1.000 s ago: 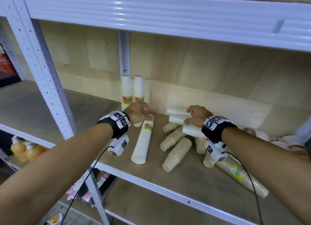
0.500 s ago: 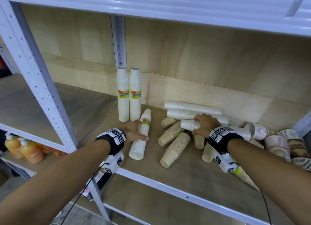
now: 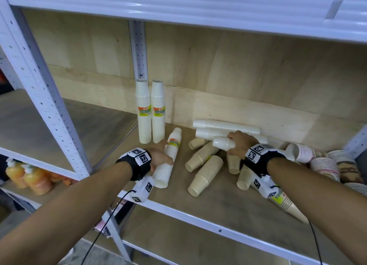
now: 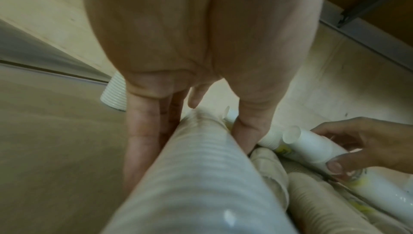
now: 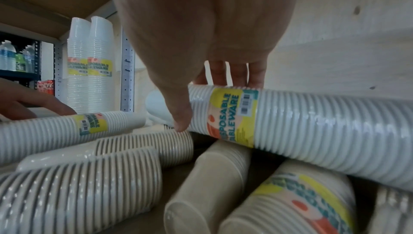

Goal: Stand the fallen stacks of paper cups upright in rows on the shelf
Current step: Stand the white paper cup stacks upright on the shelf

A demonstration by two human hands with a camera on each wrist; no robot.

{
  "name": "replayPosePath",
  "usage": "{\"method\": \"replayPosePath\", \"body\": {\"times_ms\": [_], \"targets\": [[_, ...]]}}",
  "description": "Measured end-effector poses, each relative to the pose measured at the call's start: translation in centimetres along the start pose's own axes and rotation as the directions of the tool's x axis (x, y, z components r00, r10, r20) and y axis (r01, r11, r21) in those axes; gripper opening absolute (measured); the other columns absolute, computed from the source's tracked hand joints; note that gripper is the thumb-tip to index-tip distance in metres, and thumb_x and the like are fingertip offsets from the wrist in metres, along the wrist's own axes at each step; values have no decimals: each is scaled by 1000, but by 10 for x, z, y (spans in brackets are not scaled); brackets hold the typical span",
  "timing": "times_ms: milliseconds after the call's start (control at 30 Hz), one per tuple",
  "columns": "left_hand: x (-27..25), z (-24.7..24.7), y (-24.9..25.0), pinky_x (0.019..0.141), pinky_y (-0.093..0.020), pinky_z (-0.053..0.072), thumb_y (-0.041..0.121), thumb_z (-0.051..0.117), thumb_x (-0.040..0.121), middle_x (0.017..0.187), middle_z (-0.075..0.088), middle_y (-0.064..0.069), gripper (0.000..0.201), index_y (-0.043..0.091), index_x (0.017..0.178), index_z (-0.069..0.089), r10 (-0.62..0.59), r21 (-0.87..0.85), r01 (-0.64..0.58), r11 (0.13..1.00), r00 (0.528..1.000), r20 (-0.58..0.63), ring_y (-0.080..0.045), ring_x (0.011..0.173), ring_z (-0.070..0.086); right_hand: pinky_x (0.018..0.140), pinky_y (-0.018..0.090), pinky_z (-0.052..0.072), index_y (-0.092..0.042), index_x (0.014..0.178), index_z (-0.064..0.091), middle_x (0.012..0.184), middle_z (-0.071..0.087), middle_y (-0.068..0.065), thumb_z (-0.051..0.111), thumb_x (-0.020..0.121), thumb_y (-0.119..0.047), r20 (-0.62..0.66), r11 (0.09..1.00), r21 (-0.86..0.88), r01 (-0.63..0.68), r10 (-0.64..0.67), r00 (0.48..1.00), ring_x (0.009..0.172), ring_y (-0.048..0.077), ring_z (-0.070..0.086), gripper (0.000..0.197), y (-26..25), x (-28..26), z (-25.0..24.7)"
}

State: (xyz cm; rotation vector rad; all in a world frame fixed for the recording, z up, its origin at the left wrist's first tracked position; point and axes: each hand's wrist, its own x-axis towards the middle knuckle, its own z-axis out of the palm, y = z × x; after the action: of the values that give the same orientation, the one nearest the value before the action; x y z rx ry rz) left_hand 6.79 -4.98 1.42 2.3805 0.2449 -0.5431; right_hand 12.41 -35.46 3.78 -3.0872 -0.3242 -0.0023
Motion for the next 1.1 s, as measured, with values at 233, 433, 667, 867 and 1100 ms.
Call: {"method": "replayPosePath", "body": {"times_ms": [233,433,667,867,1100], "targets": [[-13,-11,16,70,-52,60,18,77,75,123,52,-4,82,27,140,29,120,-71,-128,989,987,-103,-31,109,58,81,31,46,-23,126,55,119,58,3,76,73,-42,-37,995,95,27,-23,999,104,23,58,61,-15,3,-42],[-27,-34,28,91,-48,53,19,79,71,124,56,-2,78,17,136,35,230,-8,-237,972,952,-204,-26,113,57,66,26,40,-19,109,57,101,60,0,77,73,-41,-147,967,229,112,-79,986,82,18,58,47,-54,8,-91],[-43,-67,31,87,-36,47,9,78,76,112,53,0,69,13,132,39,253,-106,-311,945,895,-367,-23,107,54,67,28,39,-11,106,57,95,58,1,73,78,-40,-286,902,377,209,-101,953,85,23,58,43,-115,14,-134],[-48,-84,16,82,-44,55,6,81,71,97,55,5,66,12,122,40,217,-179,-330,927,859,-463,-28,101,60,79,34,50,-13,109,55,106,63,4,71,78,-44,-327,805,541,243,-65,943,94,24,61,47,-161,18,-135],[-36,-79,-13,85,-51,56,5,80,71,104,60,0,67,17,123,39,159,-194,-287,938,854,-495,-28,102,61,70,29,46,-12,109,56,105,65,3,72,80,-35,-254,628,752,200,-3,967,91,22,64,40,-195,21,-103]]}}
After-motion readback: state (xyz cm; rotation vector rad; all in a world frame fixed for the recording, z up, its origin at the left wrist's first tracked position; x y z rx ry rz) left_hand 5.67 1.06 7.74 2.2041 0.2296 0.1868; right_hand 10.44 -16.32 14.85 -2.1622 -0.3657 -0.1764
